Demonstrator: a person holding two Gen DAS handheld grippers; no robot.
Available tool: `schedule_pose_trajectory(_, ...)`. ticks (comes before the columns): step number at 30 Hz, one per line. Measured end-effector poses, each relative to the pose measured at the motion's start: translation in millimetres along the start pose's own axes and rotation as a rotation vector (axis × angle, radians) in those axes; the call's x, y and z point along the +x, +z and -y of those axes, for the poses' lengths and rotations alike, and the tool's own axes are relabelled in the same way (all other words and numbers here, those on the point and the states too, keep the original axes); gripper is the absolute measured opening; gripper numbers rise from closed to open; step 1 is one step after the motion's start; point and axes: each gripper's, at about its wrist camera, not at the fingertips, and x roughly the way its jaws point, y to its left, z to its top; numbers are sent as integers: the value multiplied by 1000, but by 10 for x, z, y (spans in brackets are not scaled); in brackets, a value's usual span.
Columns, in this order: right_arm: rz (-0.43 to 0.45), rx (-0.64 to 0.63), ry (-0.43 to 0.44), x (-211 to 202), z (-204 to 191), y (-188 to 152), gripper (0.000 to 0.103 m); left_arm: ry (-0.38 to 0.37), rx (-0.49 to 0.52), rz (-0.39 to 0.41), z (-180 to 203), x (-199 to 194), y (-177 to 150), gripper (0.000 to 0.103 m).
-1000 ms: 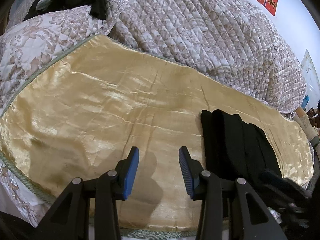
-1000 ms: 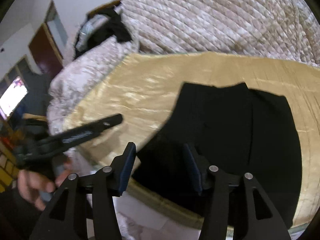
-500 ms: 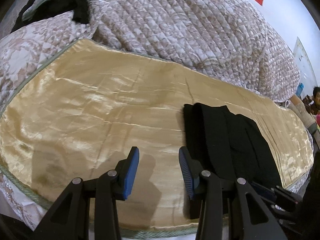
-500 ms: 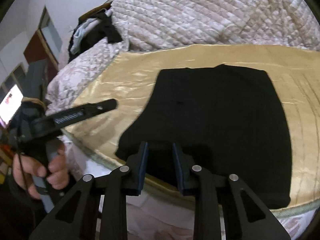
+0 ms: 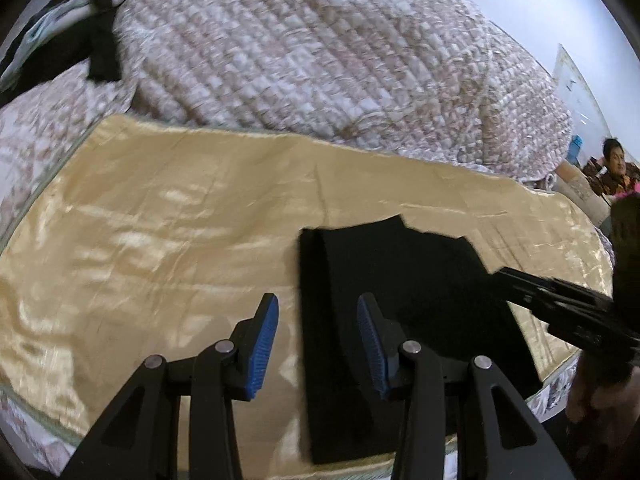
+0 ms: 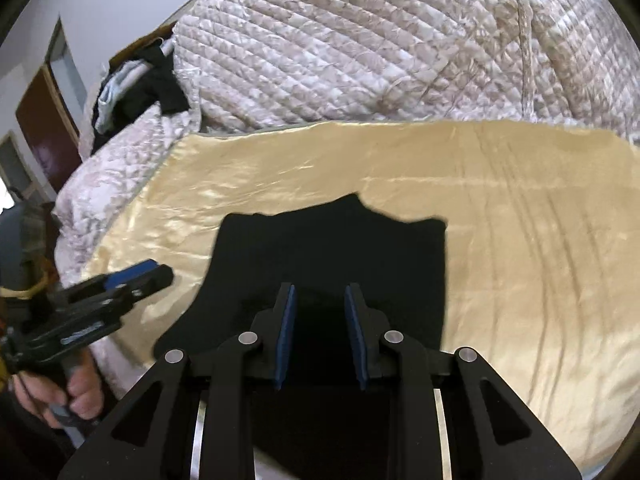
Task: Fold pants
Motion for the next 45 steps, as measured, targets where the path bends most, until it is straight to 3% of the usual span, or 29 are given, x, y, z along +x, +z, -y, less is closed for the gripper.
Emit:
schedule_pose_trajectory(5,-19,-18,-46,111,117,174,26,-42,67,-17,223,140,198,44)
schedule_pose_trajectory(10,-55,7,-34,273,234,260,26,-123,102,-54,329,387,303,44)
schedule_pose_trajectory(14,-107,-14,-54,518,316,261,26,-102,104,-119,279,653,156,44)
schedule_pose_trajectory(15,-118,-6,-76,587,381,252,26,-88,118,-115,257,681,99,48)
schedule_pose_trajectory(20,-98,88,-114,636,708,277,1,-112,108,-93,180,683,53,54)
schedule_pose_trajectory(28,-70,148,-82,568,820,269,0,-123,106,-89,142,675,84,57)
schedule_pose_trajectory(34,-12,123,-75,197,681,161,4,-94,134,-58,105,421,36,45)
schedule_pose_trajectory(39,11,81,-45,-110,457,-110,4,-126,138,-19,143,81,-122,38)
schedule_pose_trajectory(42,14,48,-23,-218,278,-292,4,-133,150,6,175,-95,-279,27)
schedule_pose_trajectory(45,-27,1,2,-204,83,-508,4,-122,153,-41,160,-35,-408,20)
